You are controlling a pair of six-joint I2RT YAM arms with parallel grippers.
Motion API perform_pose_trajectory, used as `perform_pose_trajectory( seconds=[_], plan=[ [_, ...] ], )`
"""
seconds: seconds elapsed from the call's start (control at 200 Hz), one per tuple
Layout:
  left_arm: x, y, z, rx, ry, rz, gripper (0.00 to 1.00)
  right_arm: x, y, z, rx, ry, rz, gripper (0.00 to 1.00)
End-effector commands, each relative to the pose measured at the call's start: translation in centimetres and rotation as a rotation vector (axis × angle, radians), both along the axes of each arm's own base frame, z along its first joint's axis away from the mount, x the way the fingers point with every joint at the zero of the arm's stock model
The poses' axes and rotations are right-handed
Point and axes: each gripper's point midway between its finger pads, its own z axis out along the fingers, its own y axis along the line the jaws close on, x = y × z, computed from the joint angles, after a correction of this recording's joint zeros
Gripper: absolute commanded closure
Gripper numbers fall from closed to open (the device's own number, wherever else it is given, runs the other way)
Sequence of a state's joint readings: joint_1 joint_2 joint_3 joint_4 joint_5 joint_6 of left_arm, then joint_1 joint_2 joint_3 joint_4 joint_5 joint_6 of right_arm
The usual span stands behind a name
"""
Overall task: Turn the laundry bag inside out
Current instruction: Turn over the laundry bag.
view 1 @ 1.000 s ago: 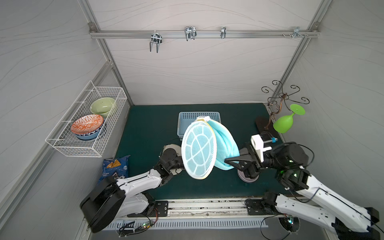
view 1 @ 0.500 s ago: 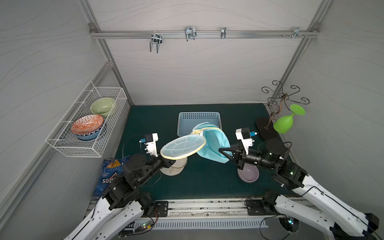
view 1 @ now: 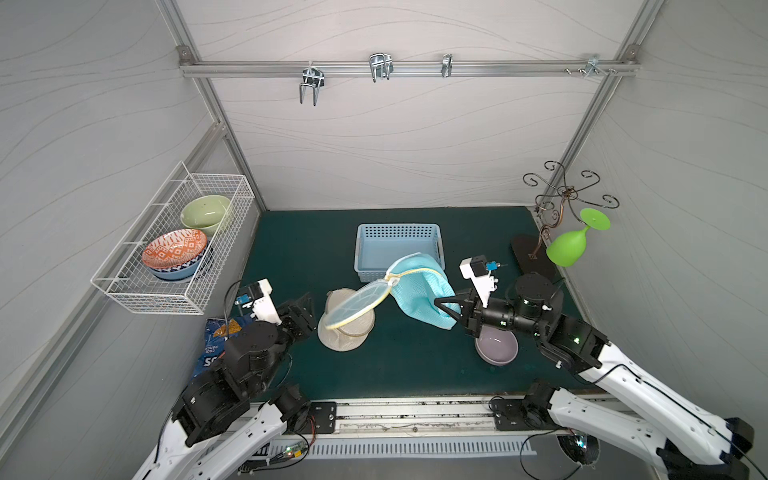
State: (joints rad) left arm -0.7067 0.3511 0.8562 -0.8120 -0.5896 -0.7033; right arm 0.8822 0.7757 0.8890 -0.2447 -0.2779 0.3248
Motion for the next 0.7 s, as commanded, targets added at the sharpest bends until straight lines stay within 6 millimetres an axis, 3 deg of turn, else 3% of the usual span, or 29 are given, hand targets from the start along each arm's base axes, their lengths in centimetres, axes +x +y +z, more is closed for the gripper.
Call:
perform_pose_trajectory(
  seconds=[0.0,0.07,0.125,0.255,0.34,0.59,0.695],
  plan=[
    [0.5,1.0,0.0,0.063,0.018,0.067,0.40,0.0,-1.0,2.3,0.027,-0.037,-0.039,1.00],
    [1.0,-3.2,0.9,-0.019,0.008,-0.122,0.44,-0.3,-0.6,2.7,0.048,-0.028,-0.009,1.00],
    [1.1,-6.5,2.8,-0.112,-0.034,-0.269,0.48,0.0,0.1,2.1,0.036,-0.003,-0.002,1.00],
    [0.5,-13.2,6.4,-0.326,-0.072,-0.567,0.45,0.4,1.6,0.9,0.038,0.042,0.032,1.00],
    [-0.1,-17.1,6.6,-0.378,-0.024,-0.735,0.45,0.7,2.3,0.3,0.020,0.061,0.036,1.00],
    [-3.6,-22.9,4.9,-0.076,-0.131,-0.962,0.41,0.2,3.7,0.4,0.005,0.135,0.107,1.00],
    [-2.6,-22.9,2.7,0.092,-0.127,-0.892,0.38,-0.2,3.8,1.0,0.021,0.141,0.133,1.00]
  ],
)
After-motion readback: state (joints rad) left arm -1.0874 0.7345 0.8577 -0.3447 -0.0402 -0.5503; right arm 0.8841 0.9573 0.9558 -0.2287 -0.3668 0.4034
